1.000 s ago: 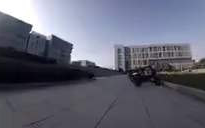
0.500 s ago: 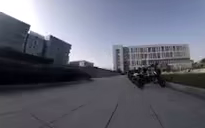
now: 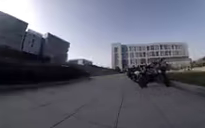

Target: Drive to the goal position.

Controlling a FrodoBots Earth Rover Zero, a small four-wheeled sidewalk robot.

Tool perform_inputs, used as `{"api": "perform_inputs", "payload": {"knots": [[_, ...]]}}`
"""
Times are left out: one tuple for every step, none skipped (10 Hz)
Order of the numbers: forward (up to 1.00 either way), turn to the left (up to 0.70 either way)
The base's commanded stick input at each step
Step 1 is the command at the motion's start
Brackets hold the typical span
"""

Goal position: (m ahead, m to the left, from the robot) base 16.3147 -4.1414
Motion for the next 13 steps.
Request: {"api": "perform_inputs", "payload": {"knots": [[1.0, 0.0], [1.0, 0.0], [1.0, 0.0], [1.0, 0.0], [1.0, 0.0], [1.0, 0.0], [1.0, 0.0], [1.0, 0.0], [1.0, 0.0], [1.0, 0.0], [1.0, 0.0], [1.0, 0.0], [1.0, 0.0]]}}
